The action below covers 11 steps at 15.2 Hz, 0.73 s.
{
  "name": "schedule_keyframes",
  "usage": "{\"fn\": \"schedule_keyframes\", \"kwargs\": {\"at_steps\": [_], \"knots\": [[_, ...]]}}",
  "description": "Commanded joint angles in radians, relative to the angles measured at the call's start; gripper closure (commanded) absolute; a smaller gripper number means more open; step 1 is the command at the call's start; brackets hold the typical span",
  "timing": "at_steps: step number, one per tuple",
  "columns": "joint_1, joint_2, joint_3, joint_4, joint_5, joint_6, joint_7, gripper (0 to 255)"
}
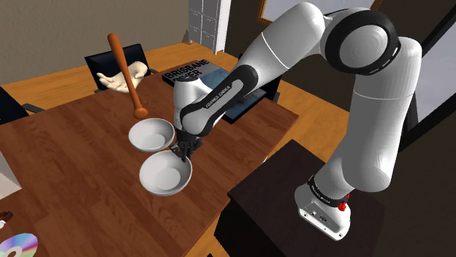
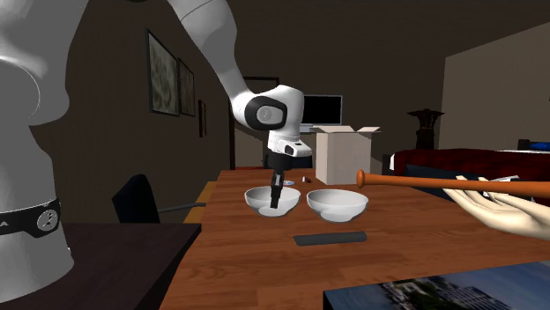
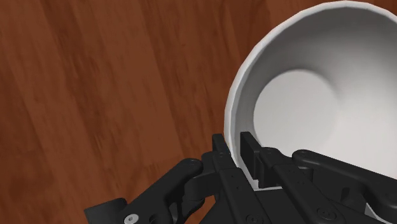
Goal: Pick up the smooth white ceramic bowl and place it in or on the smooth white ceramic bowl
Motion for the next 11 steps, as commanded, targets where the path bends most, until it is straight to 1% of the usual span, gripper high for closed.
{"fn": "schedule_keyframes", "kwargs": {"at_steps": [1, 6, 11], "knots": [[0.0, 0.0, 0.0, 0.0, 0.0, 0.0, 0.0, 255], [0.0, 0.0, 0.0, 0.0, 0.0, 0.0, 0.0, 255], [-0.007, -0.056, 0.008, -0.001, 0.011, -0.054, 0.0, 255]]}}
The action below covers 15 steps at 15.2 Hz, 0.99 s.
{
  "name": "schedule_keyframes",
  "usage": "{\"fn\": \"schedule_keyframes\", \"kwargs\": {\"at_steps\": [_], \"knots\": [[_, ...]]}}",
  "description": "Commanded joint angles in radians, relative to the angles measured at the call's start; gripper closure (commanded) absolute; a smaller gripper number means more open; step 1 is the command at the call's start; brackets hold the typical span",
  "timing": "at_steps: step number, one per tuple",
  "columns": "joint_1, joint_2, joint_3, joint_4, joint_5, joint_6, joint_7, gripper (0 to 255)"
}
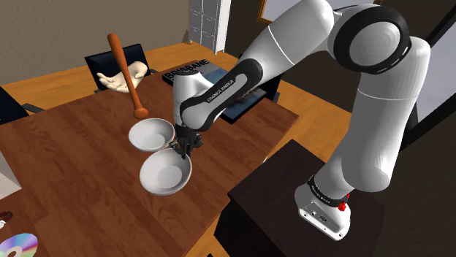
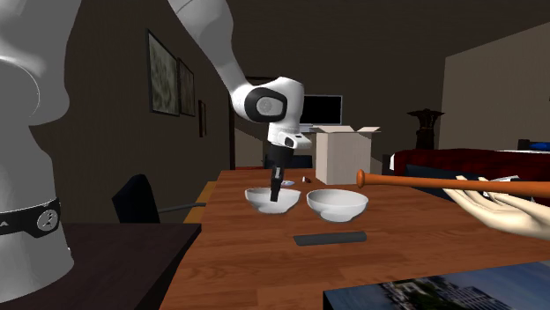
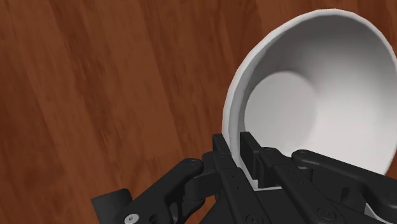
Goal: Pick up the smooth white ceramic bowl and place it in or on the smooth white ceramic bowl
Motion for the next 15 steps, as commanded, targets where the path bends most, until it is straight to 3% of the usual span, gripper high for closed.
{"fn": "schedule_keyframes", "kwargs": {"at_steps": [1, 15], "knots": [[-0.003, -0.022, 0.003, 0.001, 0.004, -0.022, 0.0, 255], [-0.018, -0.16, 0.016, 0.03, 0.033, -0.186, 0.001, 255]]}}
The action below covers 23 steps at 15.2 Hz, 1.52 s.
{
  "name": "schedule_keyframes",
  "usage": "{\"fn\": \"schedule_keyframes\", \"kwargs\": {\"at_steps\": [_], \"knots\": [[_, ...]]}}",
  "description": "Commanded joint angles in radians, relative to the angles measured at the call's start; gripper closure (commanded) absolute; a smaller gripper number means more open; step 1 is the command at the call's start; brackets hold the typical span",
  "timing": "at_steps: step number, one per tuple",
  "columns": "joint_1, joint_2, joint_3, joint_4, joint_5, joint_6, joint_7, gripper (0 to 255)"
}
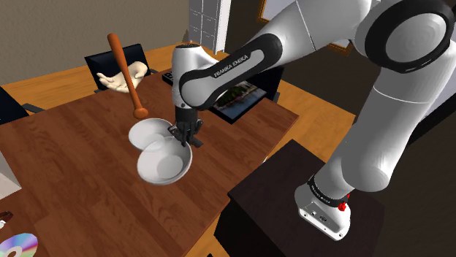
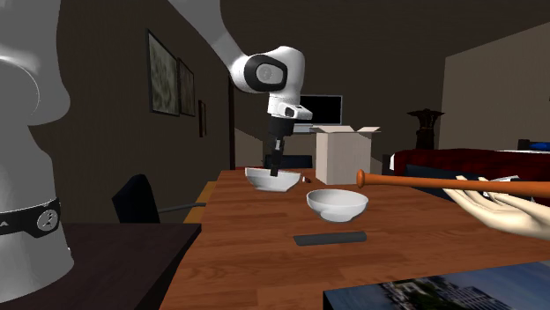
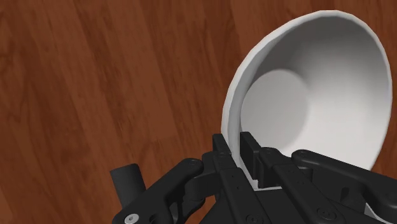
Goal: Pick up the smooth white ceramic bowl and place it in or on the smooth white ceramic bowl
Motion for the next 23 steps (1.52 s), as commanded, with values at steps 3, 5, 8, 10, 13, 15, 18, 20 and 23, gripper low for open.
{"fn": "schedule_keyframes", "kwargs": {"at_steps": [3, 5, 8, 10, 13, 15, 18, 20, 23], "knots": [[-0.002, -0.035, 0.003, 0.017, 0.007, -0.051, 0.003, 255], [-0.004, -0.051, 0.003, 0.026, 0.009, -0.075, 0.004, 255], [-0.011, -0.042, -0.004, 0.074, 0.002, -0.117, -0.002, 255], [-0.023, 0.007, -0.018, 0.156, -0.015, -0.154, -0.017, 255], [-0.038, 0.086, -0.038, 0.29, -0.04, -0.214, -0.037, 255], [-0.046, 0.144, -0.05, 0.388, -0.054, -0.258, -0.05, 255], [-0.055, 0.238, -0.066, 0.552, -0.074, -0.333, -0.068, 255], [-0.059, 0.309, -0.076, 0.677, -0.087, -0.389, -0.08, 255], [-0.06, 0.435, -0.09, 0.901, -0.105, -0.492, -0.096, 255]]}}
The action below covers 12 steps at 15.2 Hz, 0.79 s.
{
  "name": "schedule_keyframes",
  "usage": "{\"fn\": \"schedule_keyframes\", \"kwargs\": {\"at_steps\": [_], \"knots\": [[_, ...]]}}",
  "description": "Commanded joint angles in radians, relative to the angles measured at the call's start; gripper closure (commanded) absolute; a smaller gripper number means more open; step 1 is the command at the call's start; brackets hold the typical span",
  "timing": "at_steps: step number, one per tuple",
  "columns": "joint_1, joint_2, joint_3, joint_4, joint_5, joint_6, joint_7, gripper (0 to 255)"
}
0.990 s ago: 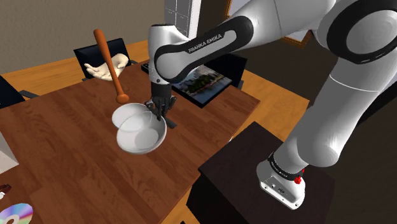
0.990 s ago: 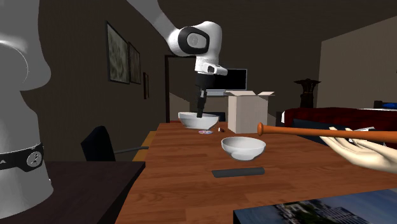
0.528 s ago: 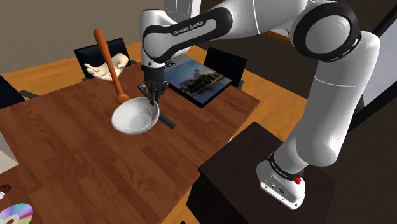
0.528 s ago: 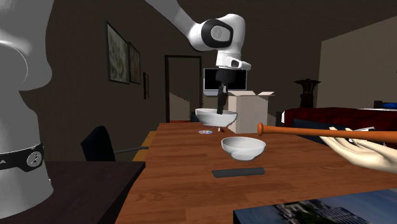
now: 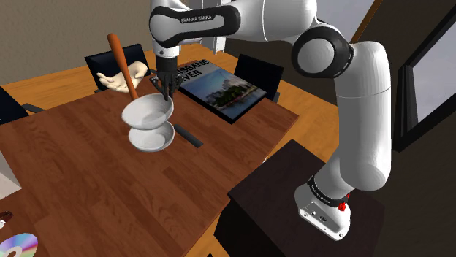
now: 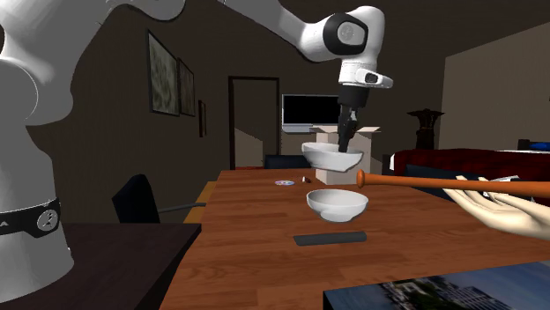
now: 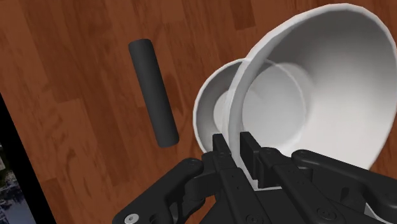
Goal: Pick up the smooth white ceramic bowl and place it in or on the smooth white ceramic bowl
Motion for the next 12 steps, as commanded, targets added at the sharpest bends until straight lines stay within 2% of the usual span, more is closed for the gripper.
{"fn": "schedule_keyframes", "kwargs": {"at_steps": [1, 12], "knots": [[0.001, 0.063, -0.006, 0.117, -0.008, -0.055, -0.008, 255], [-0.001, 0.099, -0.01, 0.028, -0.011, 0.069, -0.019, 255]]}}
